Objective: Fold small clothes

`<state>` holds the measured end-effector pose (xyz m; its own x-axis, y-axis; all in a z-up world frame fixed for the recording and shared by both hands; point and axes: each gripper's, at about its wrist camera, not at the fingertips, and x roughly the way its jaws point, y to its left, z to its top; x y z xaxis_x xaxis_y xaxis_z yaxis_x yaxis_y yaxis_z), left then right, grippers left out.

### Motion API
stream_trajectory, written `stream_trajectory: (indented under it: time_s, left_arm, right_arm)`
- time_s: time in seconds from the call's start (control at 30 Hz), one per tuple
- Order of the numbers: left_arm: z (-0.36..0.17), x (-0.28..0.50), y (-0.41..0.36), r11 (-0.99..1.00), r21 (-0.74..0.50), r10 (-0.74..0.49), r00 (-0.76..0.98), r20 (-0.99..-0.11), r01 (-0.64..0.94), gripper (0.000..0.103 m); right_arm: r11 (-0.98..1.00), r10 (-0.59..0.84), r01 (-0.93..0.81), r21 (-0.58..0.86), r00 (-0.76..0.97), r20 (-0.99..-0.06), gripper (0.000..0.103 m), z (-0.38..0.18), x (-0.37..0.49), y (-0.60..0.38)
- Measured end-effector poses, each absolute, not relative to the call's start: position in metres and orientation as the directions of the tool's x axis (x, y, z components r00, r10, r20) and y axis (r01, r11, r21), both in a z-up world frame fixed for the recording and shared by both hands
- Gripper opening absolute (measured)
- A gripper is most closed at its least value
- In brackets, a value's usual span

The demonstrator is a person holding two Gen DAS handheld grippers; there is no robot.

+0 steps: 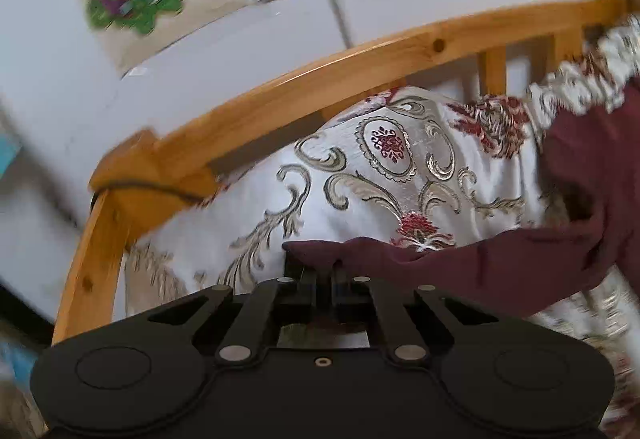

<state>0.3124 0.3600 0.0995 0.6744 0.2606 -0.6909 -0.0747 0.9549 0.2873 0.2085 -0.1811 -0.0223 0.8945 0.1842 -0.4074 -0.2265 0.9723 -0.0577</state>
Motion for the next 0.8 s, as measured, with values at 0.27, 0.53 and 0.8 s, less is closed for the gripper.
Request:
stream_trajectory:
  time_s: [0.27, 0.53, 0.8]
  left_arm:
    - [0.168, 0.247, 0.381, 0.965, -0.105, 0.073, 0.630, -0.773, -0.241, 0.005]
    - [0.162, 0.179, 0.366, 0.894, -0.291, -0.016, 0.626, -0.780, -0.340, 0.005]
    - [0.197, 0.164, 0.276, 0.970, -0.181, 0.020, 0.799, -0.601, -0.160, 0.005]
  right_arm:
    - [0.977, 0.211, -0.204, 0.061, 0.880, -0.426, 0.103, -0.018, 0.216, -0.192]
    - [0.969, 0.243, -0.238, 0.068, 0.856, -0.456, 0.103, -0.024, 0.217, -0.189]
    - [0.958, 0.278, -0.281, 0.063, 0.843, -0.461, 0.103, -0.028, 0.210, -0.190]
